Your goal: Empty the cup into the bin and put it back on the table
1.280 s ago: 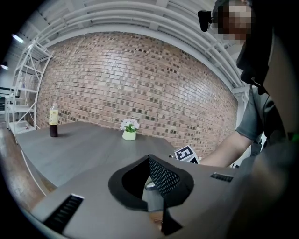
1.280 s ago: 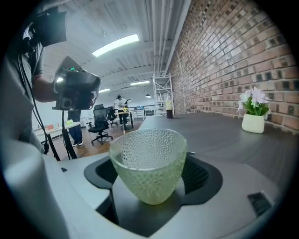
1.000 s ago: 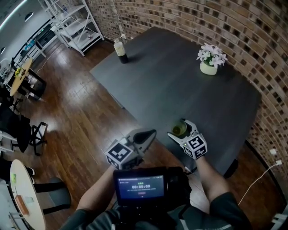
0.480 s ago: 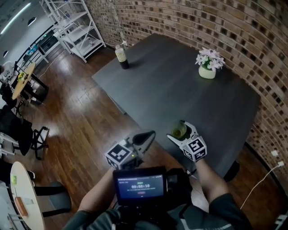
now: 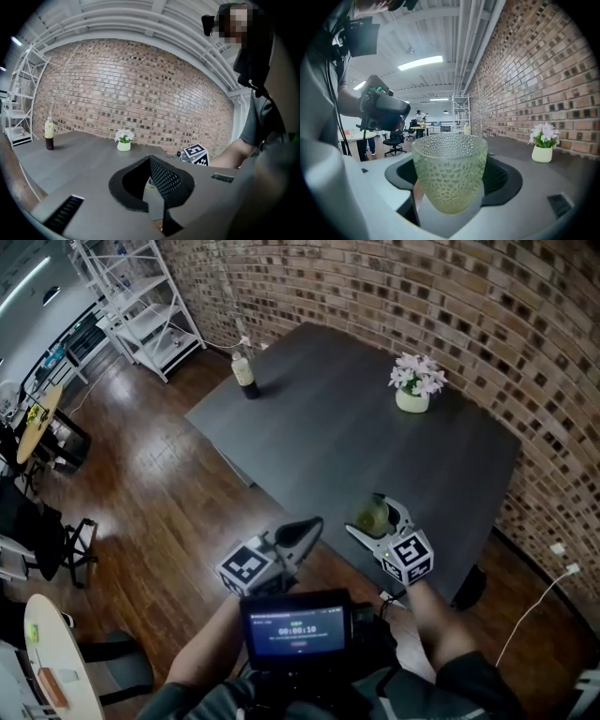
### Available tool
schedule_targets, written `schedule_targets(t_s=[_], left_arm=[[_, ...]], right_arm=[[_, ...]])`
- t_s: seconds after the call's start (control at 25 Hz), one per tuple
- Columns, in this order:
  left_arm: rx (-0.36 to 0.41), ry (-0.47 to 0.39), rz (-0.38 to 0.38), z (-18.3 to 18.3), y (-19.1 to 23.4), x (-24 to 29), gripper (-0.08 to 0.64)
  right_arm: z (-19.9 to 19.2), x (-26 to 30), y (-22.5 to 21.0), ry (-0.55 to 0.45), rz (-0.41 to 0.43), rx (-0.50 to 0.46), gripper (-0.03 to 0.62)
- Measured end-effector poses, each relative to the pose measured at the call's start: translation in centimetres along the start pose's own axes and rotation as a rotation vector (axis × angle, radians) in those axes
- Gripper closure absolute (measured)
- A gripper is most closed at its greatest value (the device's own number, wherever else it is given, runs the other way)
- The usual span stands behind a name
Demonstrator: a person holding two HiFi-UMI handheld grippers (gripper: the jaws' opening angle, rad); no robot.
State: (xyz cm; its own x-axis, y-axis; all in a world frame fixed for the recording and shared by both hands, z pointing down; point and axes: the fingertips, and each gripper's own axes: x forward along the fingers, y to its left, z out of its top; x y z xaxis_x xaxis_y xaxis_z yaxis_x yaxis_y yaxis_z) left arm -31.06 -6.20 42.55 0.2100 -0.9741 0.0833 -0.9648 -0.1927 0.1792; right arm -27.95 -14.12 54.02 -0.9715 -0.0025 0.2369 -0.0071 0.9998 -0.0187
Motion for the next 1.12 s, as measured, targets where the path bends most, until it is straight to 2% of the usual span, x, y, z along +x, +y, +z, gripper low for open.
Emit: schedule_targets(t_s=[0.32, 0.64, 0.76, 0.84, 1.12], left_arm=[[0.020, -0.081, -0.070, 3.7, -2.1, -0.2, 0.557], [-0.012, -0.078, -0.164, 3.8, -4.5, 0.5, 0.557], [0.021, -0.099, -0.202, 4.3, -5.9, 1.0, 0.557], [0.050, -0.108, -0.247, 4.5, -7.4, 1.5, 0.557], [0.063, -0.098, -0.429, 4.4, -12.1, 3.1, 0.557]], right_arm=[[6.1, -4.6, 1.1, -0.016, -0.062, -0.013, 0.201], [8.2, -10.3, 1.6, -0.010, -0.183, 0.035, 0.201], [8.3, -12.7, 1.6, -0.004, -0.240, 0.059, 0.201], [8.2, -14.4, 1.5, 0.000, -0.292, 0.067, 0.201], [7.8, -20.7, 1.3, 0.007, -0.479, 0.097, 0.201]])
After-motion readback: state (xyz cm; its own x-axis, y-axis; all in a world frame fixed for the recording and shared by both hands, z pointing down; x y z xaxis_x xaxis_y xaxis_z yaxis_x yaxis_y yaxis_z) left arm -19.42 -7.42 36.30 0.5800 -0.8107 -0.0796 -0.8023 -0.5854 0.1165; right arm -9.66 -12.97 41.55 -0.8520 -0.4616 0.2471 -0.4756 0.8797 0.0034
